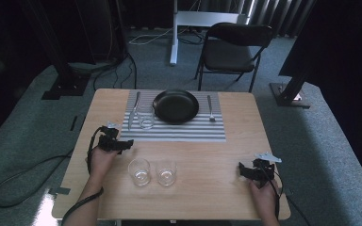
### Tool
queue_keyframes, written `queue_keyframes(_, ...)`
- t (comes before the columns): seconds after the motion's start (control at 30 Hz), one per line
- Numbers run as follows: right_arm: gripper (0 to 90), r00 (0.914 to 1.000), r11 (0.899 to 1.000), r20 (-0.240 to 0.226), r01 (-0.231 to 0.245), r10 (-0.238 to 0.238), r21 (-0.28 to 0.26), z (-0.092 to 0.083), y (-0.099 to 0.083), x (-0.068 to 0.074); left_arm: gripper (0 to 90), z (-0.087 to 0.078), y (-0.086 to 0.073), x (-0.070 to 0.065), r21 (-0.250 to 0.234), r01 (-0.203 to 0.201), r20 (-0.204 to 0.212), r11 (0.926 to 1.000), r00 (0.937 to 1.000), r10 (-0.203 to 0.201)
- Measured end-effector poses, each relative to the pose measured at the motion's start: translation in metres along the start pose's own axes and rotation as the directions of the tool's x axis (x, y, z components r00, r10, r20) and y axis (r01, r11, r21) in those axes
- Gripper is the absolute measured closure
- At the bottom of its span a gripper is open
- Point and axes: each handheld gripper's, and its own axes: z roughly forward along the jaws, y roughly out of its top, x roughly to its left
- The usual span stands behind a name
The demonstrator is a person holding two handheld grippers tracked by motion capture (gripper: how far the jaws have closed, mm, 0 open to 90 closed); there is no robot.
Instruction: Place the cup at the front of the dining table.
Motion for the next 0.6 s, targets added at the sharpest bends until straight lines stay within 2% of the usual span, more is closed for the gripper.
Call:
queue_keyframes(0.1,13.6,1.0,1.0,0.0,0.0,0.0,0.0,0.0,0.0,0.0,16.8,-0.004,-0.004,0.0,0.005,0.001,0.005,1.0,1.0,-0.001)
queue_keyframes(0.17,13.6,1.0,1.0,0.0,0.0,0.0,0.0,0.0,0.0,0.0,16.8,-0.007,-0.008,0.0,0.005,-0.009,-0.013,1.0,0.9999,0.009)
queue_keyframes(0.23,13.5,1.0,1.0,-0.001,0.001,-0.001,0.0,0.0,0.0,0.0,16.8,-0.008,-0.01,0.001,0.005,-0.001,-0.001,1.0,1.0,0.001)
queue_keyframes(0.47,13.6,1.0,1.0,0.0,0.0,0.0,0.0,0.0,0.0,0.0,16.8,-0.017,-0.022,0.004,-0.008,-0.012,-0.034,0.9999,0.9994,0.012)
queue_keyframes(0.5,13.5,1.0,1.0,0.0,0.0,0.0,0.0,0.0,0.0,0.0,16.8,-0.018,-0.025,0.007,0.01,-0.006,-0.039,0.9999,0.9992,0.007)
queue_keyframes(0.53,13.5,1.0,1.0,0.0,0.0,0.0,0.0,0.0,0.0,0.0,16.8,-0.02,-0.027,0.008,-0.002,0.001,-0.04,1.0,0.9992,-0.001)
queue_keyframes(0.57,13.6,1.0,1.0,0.0,0.0,0.0,0.0,0.0,0.0,0.0,16.8,-0.023,-0.03,0.012,-0.003,0.031,-0.024,0.9995,0.9992,-0.031)
queue_keyframes(0.6,13.6,1.0,1.0,0.0,0.0,0.0,0.0,0.0,0.0,0.0,16.8,-0.023,-0.031,0.013,-0.004,0.03,-0.026,0.9995,0.9992,-0.03)
